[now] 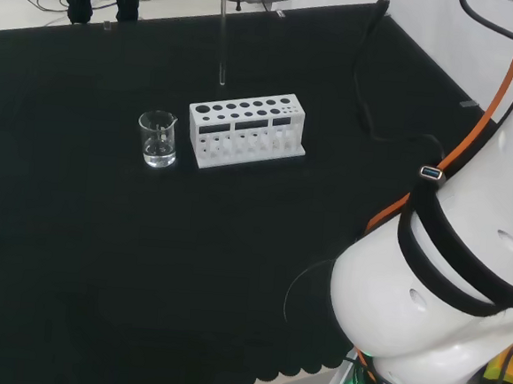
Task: Stir in the beaker to the left of the white test tube rack with the glass rod.
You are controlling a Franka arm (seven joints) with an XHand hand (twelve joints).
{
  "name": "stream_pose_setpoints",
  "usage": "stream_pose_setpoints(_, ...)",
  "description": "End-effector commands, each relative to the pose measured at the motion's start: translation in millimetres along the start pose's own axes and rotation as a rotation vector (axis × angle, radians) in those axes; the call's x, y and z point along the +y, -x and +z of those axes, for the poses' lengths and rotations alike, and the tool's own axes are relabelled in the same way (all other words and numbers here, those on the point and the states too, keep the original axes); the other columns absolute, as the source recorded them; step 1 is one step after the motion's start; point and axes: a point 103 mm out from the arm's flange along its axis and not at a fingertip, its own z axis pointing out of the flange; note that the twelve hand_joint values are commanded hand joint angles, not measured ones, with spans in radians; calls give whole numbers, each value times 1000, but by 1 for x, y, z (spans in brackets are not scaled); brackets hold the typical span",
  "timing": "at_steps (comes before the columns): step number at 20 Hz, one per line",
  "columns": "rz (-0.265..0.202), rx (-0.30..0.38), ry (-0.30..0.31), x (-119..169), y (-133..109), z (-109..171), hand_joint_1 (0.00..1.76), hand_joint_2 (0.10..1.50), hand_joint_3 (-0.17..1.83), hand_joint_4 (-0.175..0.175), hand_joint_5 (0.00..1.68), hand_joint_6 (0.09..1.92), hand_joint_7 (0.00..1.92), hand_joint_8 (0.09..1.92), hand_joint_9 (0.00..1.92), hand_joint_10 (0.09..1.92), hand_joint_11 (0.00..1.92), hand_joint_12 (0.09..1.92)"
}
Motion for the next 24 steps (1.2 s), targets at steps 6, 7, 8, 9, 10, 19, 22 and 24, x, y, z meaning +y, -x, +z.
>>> stream_pose_setpoints(6, -23, 14, 11, -5, -19, -6, 1320, 1074, -175, -175, 1386, 87, 1296, 787, 1672, 659, 1658, 523)
stream_pose_setpoints(7, -29, 18, 13, -5, -22, -6, 1320, 1073, -175, -175, 1386, 87, 1296, 787, 1672, 659, 1658, 524)
stream_pose_setpoints(8, -35, 21, 13, -4, -25, -5, 1320, 1074, -175, -175, 1386, 87, 1296, 787, 1672, 659, 1658, 524)
stream_pose_setpoints(9, -41, 22, 12, -3, -29, -6, 1320, 1073, -175, -175, 1386, 87, 1296, 786, 1672, 659, 1658, 524)
stream_pose_setpoints(10, -47, 25, 13, -2, -32, -6, 1320, 1073, -175, -175, 1387, 87, 1296, 786, 1672, 658, 1658, 524)
stream_pose_setpoints(19, -116, 50, 43, 1, -61, -10, 1320, 1074, -175, -175, 1388, 87, 1295, 788, 1672, 658, 1656, 527)
stream_pose_setpoints(22, -146, 62, 37, 3, -64, -7, 1320, 1073, -175, -175, 1388, 87, 1295, 789, 1672, 658, 1656, 528)
stream_pose_setpoints(24, -168, 66, 39, 4, -67, -5, 1320, 1073, -175, -175, 1388, 87, 1295, 788, 1672, 658, 1656, 529)
